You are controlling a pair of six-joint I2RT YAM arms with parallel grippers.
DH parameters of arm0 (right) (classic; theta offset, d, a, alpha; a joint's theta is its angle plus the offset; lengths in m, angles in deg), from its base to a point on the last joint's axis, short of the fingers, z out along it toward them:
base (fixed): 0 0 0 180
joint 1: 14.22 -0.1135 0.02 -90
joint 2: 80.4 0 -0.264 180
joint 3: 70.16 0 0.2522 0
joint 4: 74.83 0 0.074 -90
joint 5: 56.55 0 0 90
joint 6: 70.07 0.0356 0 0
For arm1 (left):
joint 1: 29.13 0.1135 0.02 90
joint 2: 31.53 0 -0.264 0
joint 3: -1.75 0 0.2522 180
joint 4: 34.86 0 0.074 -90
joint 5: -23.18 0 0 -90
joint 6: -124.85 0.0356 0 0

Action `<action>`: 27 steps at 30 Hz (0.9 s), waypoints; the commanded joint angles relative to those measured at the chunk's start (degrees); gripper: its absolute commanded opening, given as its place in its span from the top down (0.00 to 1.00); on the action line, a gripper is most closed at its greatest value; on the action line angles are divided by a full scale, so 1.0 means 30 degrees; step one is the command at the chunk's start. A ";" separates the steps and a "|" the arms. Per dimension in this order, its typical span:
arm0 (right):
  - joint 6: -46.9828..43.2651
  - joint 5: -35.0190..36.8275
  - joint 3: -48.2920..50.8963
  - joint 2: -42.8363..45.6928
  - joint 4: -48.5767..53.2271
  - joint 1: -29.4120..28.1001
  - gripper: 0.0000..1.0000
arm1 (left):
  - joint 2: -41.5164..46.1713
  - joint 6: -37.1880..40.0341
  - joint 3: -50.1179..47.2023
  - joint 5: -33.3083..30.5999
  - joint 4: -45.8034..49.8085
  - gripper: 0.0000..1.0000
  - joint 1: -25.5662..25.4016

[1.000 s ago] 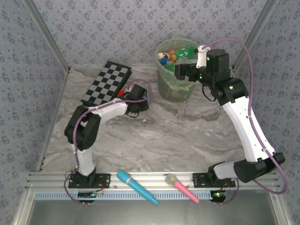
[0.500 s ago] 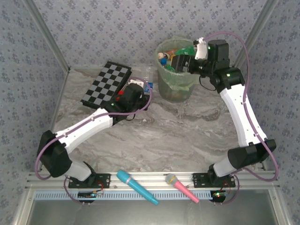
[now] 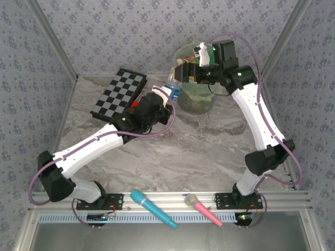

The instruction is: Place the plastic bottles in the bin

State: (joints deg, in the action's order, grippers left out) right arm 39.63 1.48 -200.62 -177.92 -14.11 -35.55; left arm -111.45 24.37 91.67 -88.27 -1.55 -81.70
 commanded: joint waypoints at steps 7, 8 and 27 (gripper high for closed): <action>-0.0364 -0.1921 -0.1671 -0.1387 0.1661 -0.0266 0.12 | 0.0982 0.0858 0.0228 -0.1287 0.0096 0.67 -0.0814; -0.0349 -0.2273 -0.1624 -0.1419 0.1459 -0.0273 0.15 | 0.0981 0.0802 0.0145 -0.1379 0.0131 0.67 -0.0814; 0.0726 0.0834 -0.1643 0.1107 -0.0720 0.3213 0.35 | 0.2189 -0.1344 -0.0939 -0.2986 -0.0131 0.03 -0.0409</action>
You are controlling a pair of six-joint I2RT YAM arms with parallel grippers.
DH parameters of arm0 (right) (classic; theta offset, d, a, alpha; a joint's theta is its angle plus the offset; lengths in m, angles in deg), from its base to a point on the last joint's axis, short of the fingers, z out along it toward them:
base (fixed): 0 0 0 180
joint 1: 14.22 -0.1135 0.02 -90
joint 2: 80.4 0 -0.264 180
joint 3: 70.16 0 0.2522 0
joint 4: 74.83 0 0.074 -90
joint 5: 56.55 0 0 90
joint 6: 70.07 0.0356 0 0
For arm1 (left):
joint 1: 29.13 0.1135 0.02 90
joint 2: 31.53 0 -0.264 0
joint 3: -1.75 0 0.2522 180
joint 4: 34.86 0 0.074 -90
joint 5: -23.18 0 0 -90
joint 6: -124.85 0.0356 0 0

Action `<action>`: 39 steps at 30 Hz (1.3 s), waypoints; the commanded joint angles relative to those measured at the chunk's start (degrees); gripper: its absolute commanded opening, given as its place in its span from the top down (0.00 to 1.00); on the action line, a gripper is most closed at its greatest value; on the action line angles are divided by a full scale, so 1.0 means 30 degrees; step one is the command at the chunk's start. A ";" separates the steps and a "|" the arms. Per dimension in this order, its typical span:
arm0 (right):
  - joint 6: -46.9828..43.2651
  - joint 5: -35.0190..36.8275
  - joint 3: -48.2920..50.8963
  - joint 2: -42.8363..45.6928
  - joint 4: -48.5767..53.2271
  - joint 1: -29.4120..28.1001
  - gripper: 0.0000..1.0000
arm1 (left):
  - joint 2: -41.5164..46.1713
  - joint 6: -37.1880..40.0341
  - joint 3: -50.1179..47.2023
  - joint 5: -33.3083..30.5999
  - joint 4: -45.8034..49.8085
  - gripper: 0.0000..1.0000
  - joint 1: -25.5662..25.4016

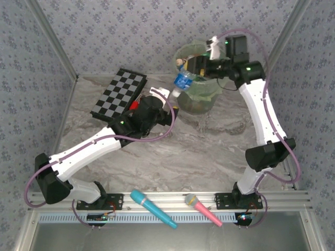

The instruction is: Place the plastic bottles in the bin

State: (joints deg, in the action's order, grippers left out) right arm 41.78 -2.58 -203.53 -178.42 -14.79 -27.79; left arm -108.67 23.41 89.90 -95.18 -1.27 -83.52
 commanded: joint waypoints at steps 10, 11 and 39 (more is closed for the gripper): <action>-0.4148 1.3305 -0.2061 0.1946 -0.1051 0.1020 0.37 | 0.3413 -0.4275 -0.2645 0.0177 -0.1078 0.00 0.1704; -0.4627 1.4321 -0.2111 0.1818 -0.1309 0.1030 0.37 | 0.3420 -0.4477 -0.2677 0.0223 -0.1006 0.00 0.1752; -0.6227 1.4589 -0.2839 -0.3900 -0.2436 0.1590 0.32 | 0.3806 -0.6682 -0.3413 0.0781 -0.0870 0.00 0.1769</action>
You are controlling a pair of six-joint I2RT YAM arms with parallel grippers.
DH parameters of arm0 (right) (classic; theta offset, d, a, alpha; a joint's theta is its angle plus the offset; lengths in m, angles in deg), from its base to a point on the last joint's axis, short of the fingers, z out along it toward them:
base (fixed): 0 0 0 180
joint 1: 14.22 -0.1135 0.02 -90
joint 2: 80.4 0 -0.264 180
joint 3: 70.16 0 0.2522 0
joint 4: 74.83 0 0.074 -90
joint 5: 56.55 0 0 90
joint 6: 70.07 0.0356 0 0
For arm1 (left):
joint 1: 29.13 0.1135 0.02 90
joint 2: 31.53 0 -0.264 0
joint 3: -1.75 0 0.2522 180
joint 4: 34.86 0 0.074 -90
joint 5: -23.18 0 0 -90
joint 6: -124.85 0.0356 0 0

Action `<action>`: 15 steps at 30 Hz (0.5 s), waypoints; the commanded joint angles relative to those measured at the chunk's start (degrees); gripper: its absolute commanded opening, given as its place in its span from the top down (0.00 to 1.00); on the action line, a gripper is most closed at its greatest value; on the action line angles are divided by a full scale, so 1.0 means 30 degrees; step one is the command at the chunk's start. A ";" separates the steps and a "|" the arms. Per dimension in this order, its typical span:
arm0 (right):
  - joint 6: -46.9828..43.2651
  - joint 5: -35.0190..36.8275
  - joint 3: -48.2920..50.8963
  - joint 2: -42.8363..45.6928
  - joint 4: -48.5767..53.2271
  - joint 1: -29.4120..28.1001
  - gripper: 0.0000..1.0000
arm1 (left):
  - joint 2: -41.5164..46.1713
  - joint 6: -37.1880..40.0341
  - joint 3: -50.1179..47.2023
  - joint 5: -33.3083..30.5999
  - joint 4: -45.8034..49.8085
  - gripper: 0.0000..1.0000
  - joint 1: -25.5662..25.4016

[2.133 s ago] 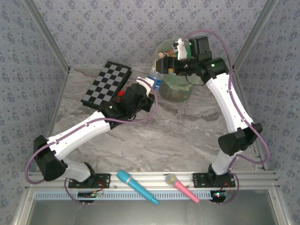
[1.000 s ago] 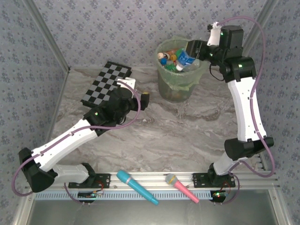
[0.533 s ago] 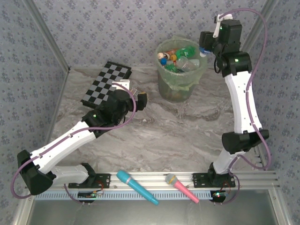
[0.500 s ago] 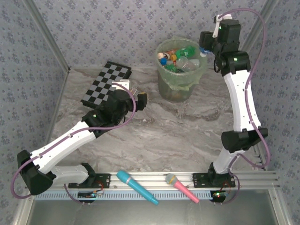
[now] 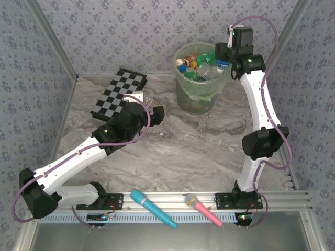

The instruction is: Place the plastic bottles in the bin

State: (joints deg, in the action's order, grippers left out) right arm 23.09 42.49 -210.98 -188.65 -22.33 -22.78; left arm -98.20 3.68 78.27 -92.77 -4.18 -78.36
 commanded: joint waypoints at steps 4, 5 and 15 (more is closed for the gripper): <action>-0.0111 -0.0451 0.0103 -0.0754 0.0391 -0.0279 0.30 | -0.0052 0.0043 0.0732 0.0069 0.0195 0.00 0.0063; -0.0143 -0.0614 0.0141 -0.0851 0.0469 -0.0310 0.30 | -0.0151 0.0044 0.0822 0.0141 0.0216 0.00 0.0063; -0.0232 -0.0222 -0.1238 -0.0999 0.1579 -0.0594 0.06 | -0.0912 0.0790 0.1801 0.0214 0.0479 0.00 0.0069</action>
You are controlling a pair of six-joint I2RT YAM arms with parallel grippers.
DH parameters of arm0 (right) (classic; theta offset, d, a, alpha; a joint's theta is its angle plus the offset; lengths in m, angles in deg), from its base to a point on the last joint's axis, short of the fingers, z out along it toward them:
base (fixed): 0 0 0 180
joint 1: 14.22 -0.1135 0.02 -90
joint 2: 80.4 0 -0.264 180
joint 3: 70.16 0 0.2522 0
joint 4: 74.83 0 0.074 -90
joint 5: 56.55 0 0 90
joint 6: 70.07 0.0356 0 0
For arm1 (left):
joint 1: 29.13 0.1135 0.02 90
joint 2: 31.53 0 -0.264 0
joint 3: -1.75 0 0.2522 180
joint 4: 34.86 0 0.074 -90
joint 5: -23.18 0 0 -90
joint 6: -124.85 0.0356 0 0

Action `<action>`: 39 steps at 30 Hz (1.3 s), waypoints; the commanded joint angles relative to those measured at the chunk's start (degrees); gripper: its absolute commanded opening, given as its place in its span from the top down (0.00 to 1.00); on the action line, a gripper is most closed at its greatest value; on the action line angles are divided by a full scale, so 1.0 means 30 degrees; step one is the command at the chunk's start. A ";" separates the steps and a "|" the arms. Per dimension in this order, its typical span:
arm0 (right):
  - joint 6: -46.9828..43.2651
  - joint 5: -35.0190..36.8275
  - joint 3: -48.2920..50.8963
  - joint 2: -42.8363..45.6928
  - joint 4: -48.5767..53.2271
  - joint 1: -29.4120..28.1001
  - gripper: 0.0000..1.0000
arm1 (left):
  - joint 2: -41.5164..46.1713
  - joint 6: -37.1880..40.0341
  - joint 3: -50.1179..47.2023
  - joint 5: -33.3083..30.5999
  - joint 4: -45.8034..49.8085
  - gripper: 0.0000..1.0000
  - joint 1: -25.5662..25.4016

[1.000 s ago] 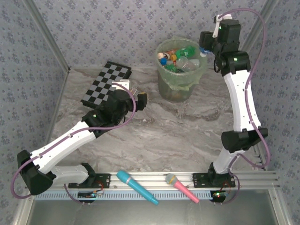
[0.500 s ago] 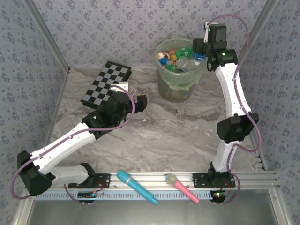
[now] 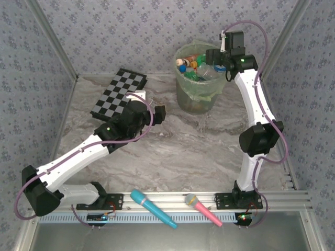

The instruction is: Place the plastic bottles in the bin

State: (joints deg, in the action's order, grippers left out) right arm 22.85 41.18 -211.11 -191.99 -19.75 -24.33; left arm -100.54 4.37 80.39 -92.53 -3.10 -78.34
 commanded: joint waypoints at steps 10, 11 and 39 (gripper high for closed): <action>0.1156 -0.0707 -0.2087 0.1927 0.1167 0.0348 0.16 | -0.0550 0.0757 0.1374 0.0223 0.0169 0.00 0.0203; 0.1271 -0.0812 -0.1822 0.2106 0.1345 0.0421 0.19 | -0.0521 0.0756 0.1329 0.0222 0.0142 0.00 0.0254; 0.1430 -0.3518 -0.0205 -0.0213 0.1646 0.0915 0.43 | -0.1332 0.0698 0.2117 0.0631 0.0397 0.00 0.0554</action>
State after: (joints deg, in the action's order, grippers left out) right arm 27.63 31.08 -210.74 -189.81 -19.07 -20.71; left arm -104.08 5.84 84.39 -91.44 -2.58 -77.11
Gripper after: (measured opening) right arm 0.566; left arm 0.997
